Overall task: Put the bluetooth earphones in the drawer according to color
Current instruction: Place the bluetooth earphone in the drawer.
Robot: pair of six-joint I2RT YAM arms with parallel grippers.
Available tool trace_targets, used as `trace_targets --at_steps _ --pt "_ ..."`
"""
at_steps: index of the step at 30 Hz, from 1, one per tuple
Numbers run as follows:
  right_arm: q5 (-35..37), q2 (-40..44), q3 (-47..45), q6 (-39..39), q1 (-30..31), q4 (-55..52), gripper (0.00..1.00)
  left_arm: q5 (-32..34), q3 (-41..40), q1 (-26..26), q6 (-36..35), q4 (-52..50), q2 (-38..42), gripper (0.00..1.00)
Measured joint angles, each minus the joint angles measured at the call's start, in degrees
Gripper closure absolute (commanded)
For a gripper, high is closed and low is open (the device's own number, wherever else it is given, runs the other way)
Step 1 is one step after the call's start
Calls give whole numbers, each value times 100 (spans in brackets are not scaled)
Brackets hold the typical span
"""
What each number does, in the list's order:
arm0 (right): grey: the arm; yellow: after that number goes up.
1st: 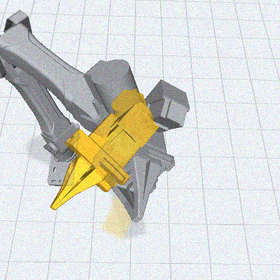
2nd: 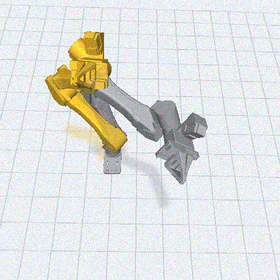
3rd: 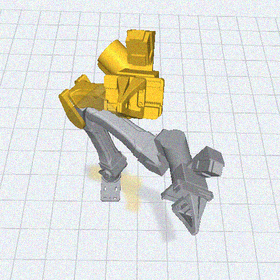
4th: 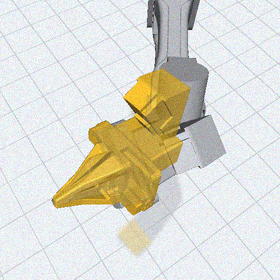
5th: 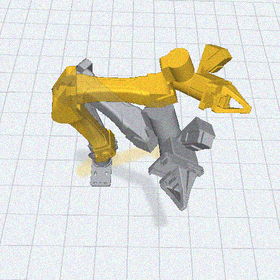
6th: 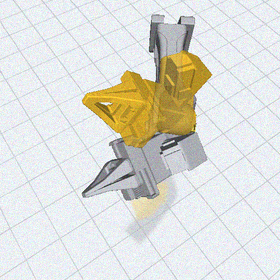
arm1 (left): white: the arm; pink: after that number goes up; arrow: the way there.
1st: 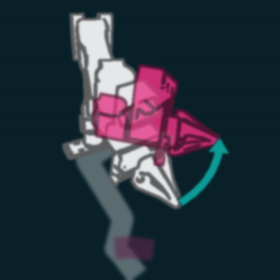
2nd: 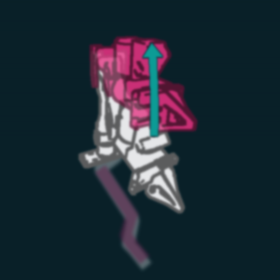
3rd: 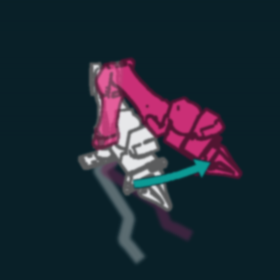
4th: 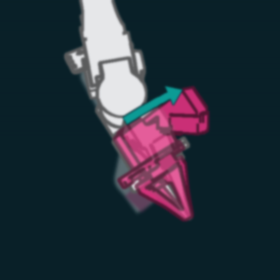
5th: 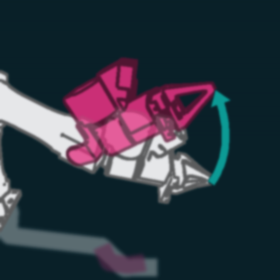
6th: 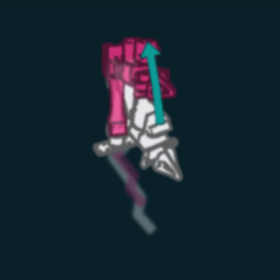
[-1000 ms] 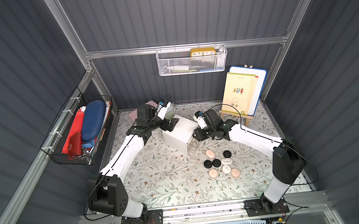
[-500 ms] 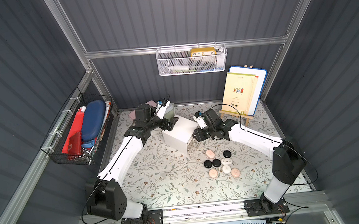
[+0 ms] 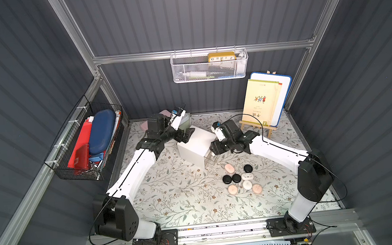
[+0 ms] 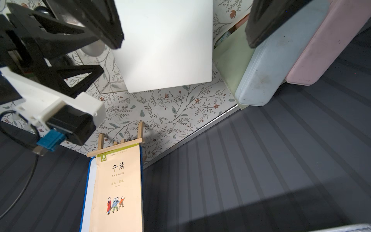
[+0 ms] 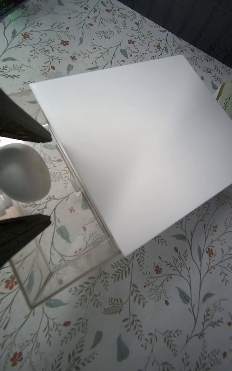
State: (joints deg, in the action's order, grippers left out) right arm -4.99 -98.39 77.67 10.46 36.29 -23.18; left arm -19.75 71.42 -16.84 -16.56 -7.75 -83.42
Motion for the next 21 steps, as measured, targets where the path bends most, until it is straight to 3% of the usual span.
trace_targets --at_steps 12,21 --pt "232 221 -116 87 4 -35 35 -31 0 -7 2 2 0 1" --pt "925 1187 -516 286 -15 -76 30 -170 2 -122 7 79 0 1"
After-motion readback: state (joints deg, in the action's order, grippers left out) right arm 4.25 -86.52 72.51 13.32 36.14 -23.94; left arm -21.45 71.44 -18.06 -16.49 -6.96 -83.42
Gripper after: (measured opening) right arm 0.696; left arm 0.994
